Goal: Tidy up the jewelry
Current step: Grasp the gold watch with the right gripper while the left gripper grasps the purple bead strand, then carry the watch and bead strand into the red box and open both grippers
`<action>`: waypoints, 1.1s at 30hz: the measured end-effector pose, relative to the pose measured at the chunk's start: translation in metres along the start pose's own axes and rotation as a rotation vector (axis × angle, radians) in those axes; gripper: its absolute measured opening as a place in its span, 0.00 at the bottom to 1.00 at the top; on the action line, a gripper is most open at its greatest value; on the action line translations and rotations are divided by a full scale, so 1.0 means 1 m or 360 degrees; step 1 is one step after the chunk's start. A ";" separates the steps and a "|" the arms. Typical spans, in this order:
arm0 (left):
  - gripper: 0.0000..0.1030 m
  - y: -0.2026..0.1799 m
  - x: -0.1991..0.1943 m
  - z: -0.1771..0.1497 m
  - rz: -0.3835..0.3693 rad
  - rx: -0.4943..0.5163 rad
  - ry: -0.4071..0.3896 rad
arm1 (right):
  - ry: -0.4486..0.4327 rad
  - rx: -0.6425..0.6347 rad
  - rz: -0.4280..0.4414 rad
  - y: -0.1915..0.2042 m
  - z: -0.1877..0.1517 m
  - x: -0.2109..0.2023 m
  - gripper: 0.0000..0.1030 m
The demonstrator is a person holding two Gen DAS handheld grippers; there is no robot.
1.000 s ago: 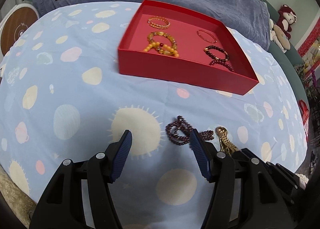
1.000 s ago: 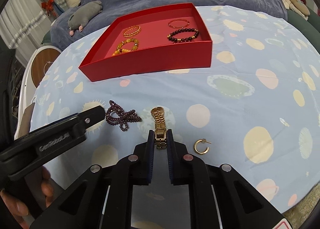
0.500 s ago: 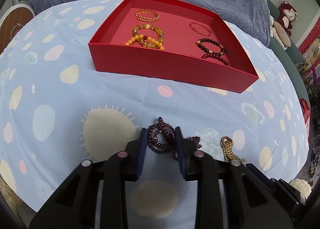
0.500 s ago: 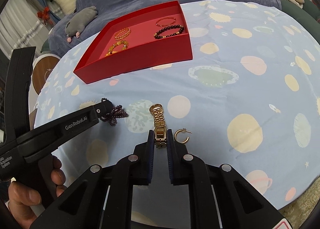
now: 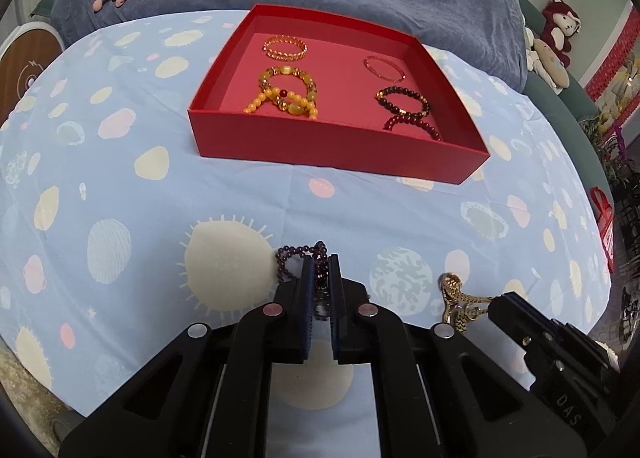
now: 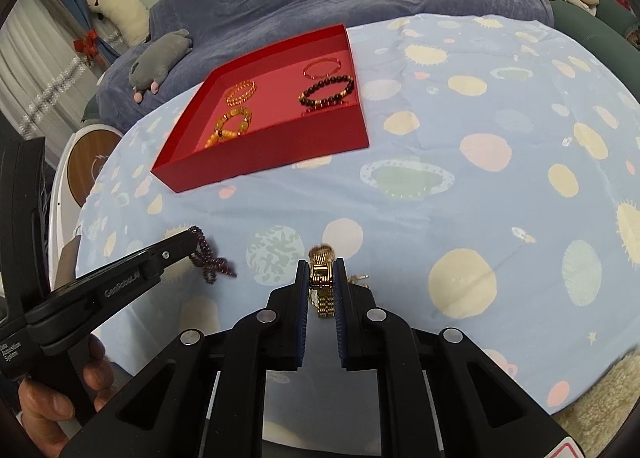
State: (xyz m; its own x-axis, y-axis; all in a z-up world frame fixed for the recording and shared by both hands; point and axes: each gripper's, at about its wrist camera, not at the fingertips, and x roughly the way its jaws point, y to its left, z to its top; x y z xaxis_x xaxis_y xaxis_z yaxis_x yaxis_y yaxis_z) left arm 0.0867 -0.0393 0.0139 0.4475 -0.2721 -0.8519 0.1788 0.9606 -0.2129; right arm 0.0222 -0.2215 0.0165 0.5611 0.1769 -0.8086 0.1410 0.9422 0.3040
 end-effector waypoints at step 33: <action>0.06 0.037 -0.080 0.083 -0.0066 -0.0002 -0.0235 | -0.0312 -0.0096 0.0072 0.022 0.104 -0.063 0.11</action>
State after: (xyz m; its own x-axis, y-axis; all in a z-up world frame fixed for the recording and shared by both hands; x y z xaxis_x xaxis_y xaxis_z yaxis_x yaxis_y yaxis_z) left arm 0.1303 0.0131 0.1142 0.5636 -0.3167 -0.7629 0.1985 0.9484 -0.2471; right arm 0.0745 -0.2412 0.1269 0.7146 0.1664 -0.6794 0.0662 0.9508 0.3025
